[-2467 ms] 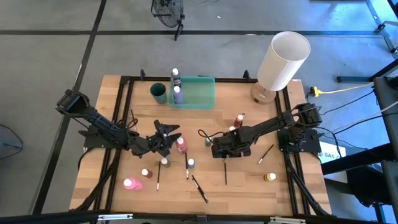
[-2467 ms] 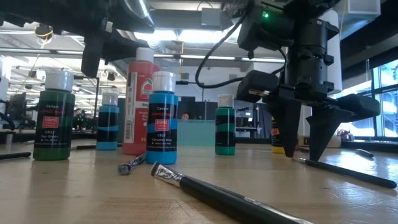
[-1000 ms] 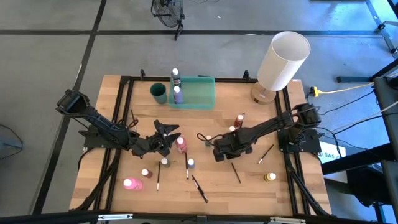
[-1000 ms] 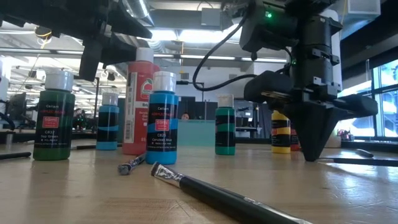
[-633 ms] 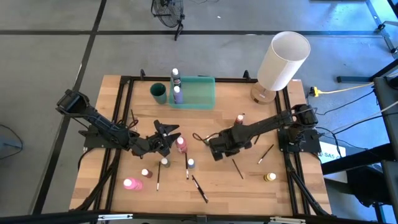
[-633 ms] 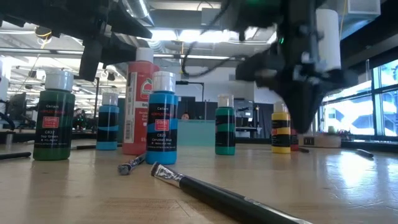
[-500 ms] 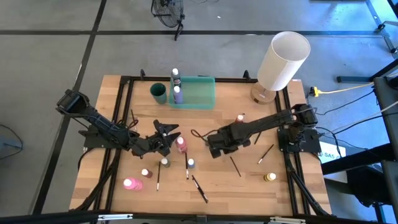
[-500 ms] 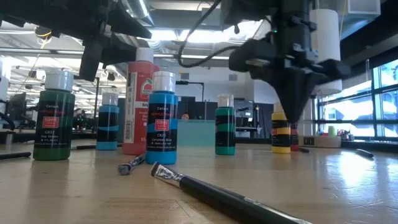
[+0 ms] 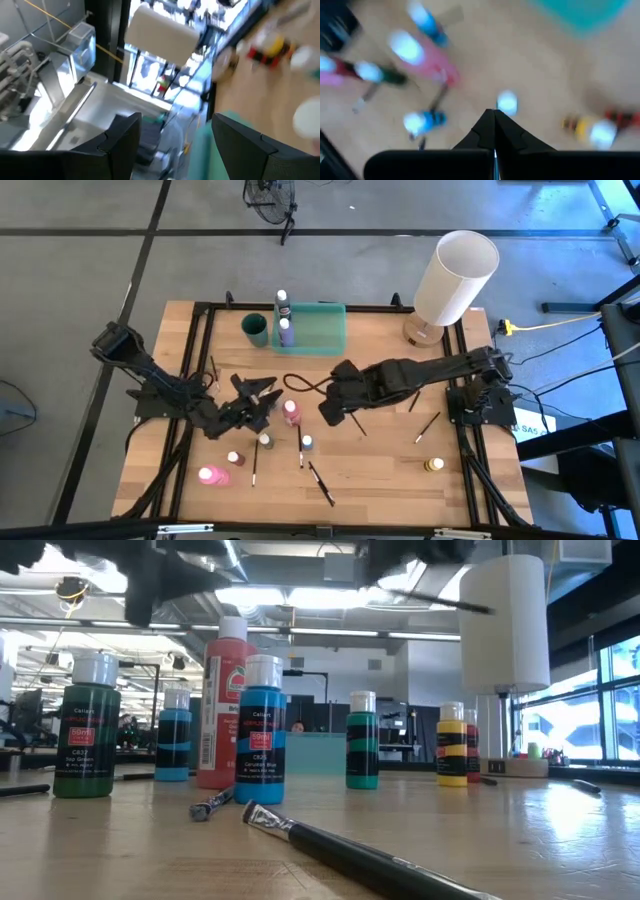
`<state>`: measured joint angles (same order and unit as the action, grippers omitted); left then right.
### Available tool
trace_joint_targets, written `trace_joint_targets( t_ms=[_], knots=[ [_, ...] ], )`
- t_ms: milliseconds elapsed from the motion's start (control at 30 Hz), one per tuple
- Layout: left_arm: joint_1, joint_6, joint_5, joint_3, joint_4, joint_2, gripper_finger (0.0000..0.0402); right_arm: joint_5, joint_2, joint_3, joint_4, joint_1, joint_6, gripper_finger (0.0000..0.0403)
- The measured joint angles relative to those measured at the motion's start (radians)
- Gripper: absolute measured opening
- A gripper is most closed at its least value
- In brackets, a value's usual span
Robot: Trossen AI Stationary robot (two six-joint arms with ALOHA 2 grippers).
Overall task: Pick & Place Paint Supplies
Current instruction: Put the silver paintbrush into the green cup
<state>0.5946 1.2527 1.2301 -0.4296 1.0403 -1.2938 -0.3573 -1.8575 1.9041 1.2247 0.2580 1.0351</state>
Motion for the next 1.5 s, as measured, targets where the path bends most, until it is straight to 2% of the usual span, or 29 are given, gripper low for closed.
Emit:
trace_joint_targets(
  t_ms=[167,333,433,533,667,733,867,967,1333,1400,1500],
  knots=[
    [0.057,-0.09,-0.05,0.0,0.001,0.043,0.0239,-0.246,0.001,0.085,-0.06,0.041,-0.234,0.0],
    [0.107,-0.252,-0.234,0.0,-0.001,0.105,0.0239,-0.41,-0.001,0.084,-0.2,0.066,-0.495,0.0],
    [0.121,-0.386,-0.361,0.0,-0.042,0.165,0.0235,-0.473,-0.009,0.069,-0.292,0.069,-0.629,0.0],
    [0.112,-0.57,-0.486,0.0,-0.147,0.248,0.0229,-0.477,-0.01,0.046,-0.423,0.071,-0.75,0.0],
    [0.055,-0.855,-0.67,0.0,-0.316,0.365,0.0221,-0.424,-0.01,0.025,-0.582,0.081,-0.9,0.0],
    [0.022,-0.929,-0.713,0.0,-0.373,0.408,0.0218,-0.366,-0.009,0.016,-0.663,0.085,-0.961,0.0],
    [-0.013,-0.944,-0.708,0.0,-0.458,0.45,0.0213,-0.199,-0.01,-0.008,-0.76,0.086,-1.025,0.0],
    [-0.024,-0.944,-0.706,0.0,-0.474,0.446,0.0212,-0.12,-0.009,-0.022,-0.84,0.079,-1.063,0.0],
    [-0.031,-0.935,-0.723,0.0,-0.432,0.408,0.0212,0.036,-0.04,-0.028,-0.933,0.017,-1.103,0.0],
    [-0.043,-0.928,-0.692,0.0,-0.43,0.407,0.0212,0.07,-0.057,-0.028,-0.96,0.015,-1.116,0.0],
    [-0.062,-0.928,-0.656,0.0,-0.426,0.408,0.0212,0.052,-0.075,-0.028,-0.975,0.019,-1.141,0.0]
  ],
)
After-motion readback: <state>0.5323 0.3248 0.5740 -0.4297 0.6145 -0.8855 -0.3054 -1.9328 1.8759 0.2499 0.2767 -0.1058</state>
